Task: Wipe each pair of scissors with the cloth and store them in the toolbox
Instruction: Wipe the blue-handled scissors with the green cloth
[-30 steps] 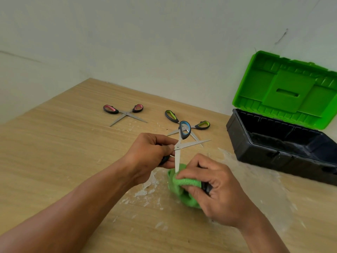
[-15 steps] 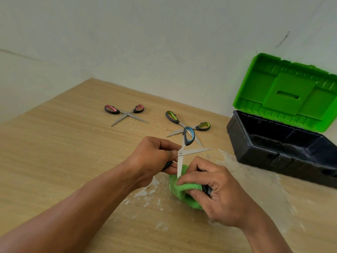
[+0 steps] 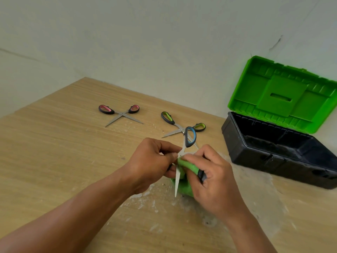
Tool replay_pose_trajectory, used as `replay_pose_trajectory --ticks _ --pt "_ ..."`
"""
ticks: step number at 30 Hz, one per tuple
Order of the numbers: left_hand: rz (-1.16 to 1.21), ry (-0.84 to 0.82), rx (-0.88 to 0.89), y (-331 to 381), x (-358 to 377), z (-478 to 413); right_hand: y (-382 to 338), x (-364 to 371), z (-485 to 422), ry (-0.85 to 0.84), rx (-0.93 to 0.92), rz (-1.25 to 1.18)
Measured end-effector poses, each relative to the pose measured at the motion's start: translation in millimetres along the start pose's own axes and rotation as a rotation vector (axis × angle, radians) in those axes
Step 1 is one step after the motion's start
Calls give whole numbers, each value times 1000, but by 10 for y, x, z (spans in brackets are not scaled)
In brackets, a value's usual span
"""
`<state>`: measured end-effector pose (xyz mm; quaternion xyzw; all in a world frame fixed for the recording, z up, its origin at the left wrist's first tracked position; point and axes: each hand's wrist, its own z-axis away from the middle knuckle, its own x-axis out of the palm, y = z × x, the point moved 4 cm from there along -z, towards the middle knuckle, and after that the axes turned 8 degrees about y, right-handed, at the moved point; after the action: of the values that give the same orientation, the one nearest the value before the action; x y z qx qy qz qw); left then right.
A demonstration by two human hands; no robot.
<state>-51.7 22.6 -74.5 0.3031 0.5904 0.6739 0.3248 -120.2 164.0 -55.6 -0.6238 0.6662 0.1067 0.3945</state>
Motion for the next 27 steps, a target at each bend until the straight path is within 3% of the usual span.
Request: replay_pose_trajectory --ticks 8,27 --pt "-81 89 87 1 -7 19 -183 150 21 -92 -102 230" --pt "-51 139 61 60 -167 -71 -216 152 163 -324 -247 54"
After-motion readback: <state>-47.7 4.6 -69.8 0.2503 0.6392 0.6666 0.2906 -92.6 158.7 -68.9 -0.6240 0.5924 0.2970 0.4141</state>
